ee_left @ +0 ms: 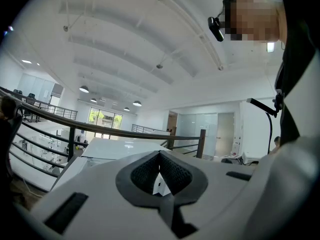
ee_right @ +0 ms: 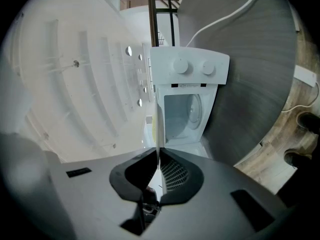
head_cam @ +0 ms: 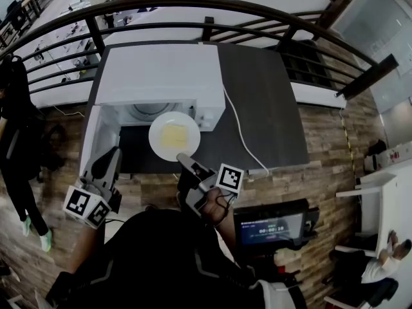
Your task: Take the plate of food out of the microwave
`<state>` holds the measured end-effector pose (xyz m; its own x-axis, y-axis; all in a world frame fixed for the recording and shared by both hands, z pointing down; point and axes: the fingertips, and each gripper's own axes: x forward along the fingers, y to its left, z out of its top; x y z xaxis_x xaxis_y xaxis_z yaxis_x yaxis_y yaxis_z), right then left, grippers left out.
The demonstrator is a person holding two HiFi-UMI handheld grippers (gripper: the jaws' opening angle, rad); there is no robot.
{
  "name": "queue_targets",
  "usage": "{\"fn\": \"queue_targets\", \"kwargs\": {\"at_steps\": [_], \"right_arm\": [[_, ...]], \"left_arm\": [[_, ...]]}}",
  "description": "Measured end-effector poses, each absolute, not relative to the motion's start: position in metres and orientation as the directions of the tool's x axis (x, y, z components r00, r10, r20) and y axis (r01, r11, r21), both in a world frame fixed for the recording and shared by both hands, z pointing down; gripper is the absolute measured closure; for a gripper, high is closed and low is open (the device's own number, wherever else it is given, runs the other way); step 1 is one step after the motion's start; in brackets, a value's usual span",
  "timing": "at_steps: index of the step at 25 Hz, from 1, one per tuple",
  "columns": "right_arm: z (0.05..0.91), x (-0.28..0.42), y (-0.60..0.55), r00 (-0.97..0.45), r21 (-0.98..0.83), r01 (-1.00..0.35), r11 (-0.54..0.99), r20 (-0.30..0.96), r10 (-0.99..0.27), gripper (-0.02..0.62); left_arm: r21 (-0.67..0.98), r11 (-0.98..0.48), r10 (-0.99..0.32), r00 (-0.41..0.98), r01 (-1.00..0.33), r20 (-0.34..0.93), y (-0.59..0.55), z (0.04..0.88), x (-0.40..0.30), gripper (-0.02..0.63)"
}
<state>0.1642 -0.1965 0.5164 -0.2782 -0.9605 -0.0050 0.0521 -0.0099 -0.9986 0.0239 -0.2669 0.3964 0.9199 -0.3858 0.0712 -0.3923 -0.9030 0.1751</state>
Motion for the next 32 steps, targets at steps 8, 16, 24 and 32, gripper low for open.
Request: {"fn": "queue_targets", "kwargs": {"at_steps": [8, 16, 24, 32], "right_arm": [[0.485, 0.162, -0.193, -0.286, -0.998, 0.053, 0.044, -0.058, -0.957, 0.581], [0.482, 0.155, -0.192, -0.342, -0.999, 0.025, 0.022, -0.029, -0.939, 0.581], [0.479, 0.145, -0.187, -0.396, -1.000, 0.023, 0.014, -0.022, -0.918, 0.581], [0.481, 0.139, -0.201, -0.431, -1.000, 0.021, 0.008, -0.016, -0.902, 0.581]], "left_arm": [[0.183, -0.909, -0.366, 0.927, -0.374, 0.077, -0.267, 0.400, 0.032, 0.603], [0.180, -0.909, -0.365, 0.927, -0.375, 0.086, -0.268, 0.396, 0.032, 0.603], [0.182, -0.904, -0.374, 0.922, -0.386, 0.095, -0.272, 0.395, 0.022, 0.603], [0.193, -0.908, -0.364, 0.928, -0.373, 0.079, -0.276, 0.390, 0.030, 0.604]]}}
